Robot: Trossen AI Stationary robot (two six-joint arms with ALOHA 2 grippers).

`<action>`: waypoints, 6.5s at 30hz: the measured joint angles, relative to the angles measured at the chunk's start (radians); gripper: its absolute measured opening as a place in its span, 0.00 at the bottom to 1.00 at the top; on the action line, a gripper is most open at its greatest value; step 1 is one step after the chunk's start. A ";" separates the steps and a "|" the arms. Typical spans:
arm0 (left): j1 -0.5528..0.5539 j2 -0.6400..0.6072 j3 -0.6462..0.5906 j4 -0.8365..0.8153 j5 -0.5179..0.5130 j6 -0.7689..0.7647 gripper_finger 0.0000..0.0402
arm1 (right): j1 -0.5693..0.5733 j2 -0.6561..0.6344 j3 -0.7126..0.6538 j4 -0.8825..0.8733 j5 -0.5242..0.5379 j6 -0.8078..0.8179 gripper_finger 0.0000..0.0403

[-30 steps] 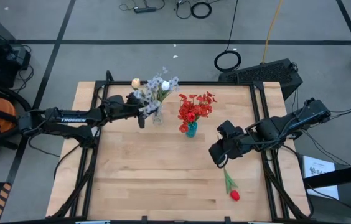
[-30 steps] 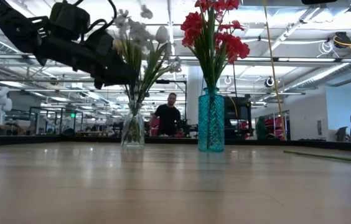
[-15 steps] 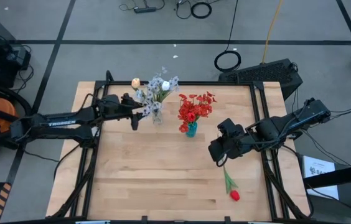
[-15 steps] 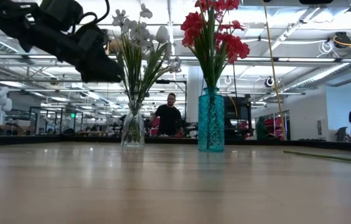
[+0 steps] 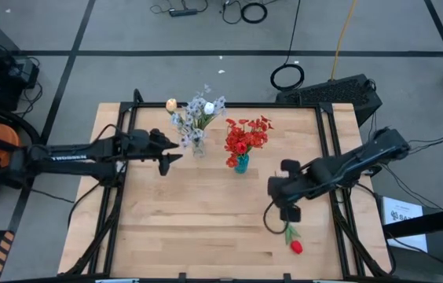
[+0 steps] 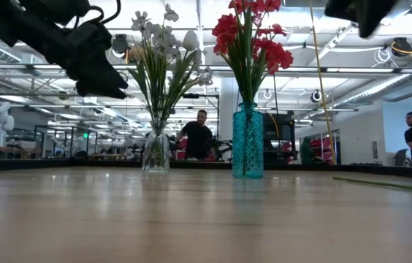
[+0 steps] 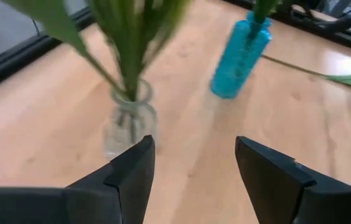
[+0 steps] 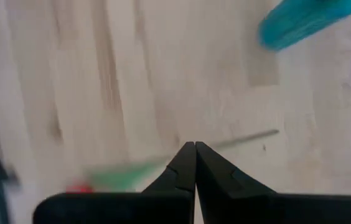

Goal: Sort flowers into vase by color
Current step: Put the red tulip into the transparent vase

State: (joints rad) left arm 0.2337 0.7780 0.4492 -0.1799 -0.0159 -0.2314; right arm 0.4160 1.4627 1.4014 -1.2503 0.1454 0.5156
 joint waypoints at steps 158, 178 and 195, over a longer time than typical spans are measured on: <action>-0.593 0.167 0.000 0.286 -0.681 -0.076 0.57 | -0.093 -0.656 -0.996 1.997 0.512 -0.527 0.00; -0.593 0.168 0.000 0.305 -0.670 -0.077 0.57 | -0.208 -0.482 -1.064 2.354 0.428 -0.720 0.00; -0.593 0.167 0.000 0.305 -0.669 -0.077 0.57 | -0.264 -0.383 -1.047 2.354 0.414 -0.681 0.00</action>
State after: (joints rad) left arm -0.3595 0.9455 0.4492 0.1253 -0.6849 -0.3080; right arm 0.1516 1.0798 0.3546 1.1033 0.5598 -0.1650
